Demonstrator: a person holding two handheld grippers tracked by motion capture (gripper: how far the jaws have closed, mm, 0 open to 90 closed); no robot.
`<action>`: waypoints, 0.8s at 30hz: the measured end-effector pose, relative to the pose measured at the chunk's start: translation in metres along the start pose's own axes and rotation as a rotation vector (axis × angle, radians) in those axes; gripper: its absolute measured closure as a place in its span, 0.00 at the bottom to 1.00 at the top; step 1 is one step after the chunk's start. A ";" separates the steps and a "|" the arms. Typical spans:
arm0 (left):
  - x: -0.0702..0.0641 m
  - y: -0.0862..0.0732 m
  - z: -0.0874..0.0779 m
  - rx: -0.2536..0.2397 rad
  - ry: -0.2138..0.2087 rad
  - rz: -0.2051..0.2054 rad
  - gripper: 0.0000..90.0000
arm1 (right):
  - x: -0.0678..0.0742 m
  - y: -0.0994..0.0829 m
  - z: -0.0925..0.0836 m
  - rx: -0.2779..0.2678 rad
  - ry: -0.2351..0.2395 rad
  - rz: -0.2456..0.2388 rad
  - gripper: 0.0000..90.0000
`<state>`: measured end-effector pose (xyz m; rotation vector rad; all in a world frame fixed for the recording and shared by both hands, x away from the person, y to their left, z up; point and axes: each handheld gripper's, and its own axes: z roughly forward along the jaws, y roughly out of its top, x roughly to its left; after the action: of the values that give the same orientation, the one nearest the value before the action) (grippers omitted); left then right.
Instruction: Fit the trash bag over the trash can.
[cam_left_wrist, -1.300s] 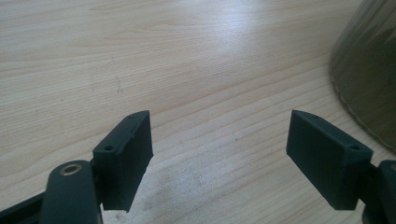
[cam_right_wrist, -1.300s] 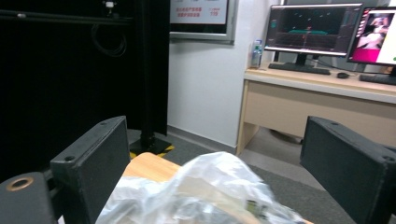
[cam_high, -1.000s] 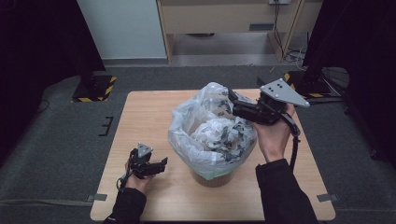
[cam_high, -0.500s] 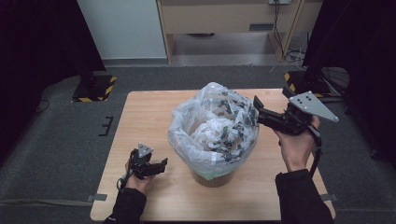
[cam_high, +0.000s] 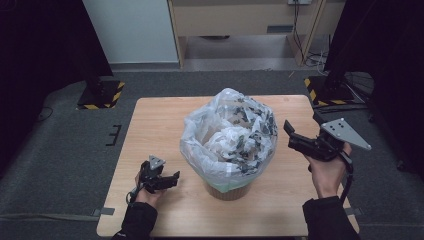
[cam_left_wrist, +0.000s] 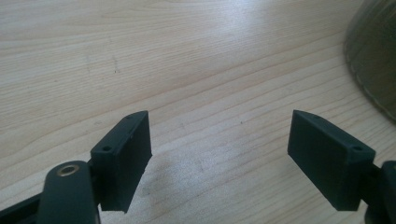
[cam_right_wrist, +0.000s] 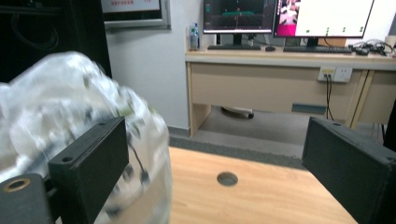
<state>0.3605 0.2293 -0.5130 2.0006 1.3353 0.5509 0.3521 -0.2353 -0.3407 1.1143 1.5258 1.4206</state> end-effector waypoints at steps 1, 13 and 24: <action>0.000 0.000 0.000 0.003 0.001 -0.001 0.24 | -0.002 -0.004 -0.001 0.008 0.001 -0.003 0.08; -0.002 -0.005 0.006 0.035 0.014 0.005 0.23 | -0.005 -0.057 -0.014 0.080 0.050 -0.016 0.07; -0.006 -0.011 0.011 0.059 0.023 0.037 0.20 | -0.006 -0.093 -0.013 0.162 0.075 -0.044 0.04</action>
<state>0.3583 0.2238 -0.5280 2.0762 1.3455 0.5586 0.3323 -0.2460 -0.4321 1.1265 1.7339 1.3409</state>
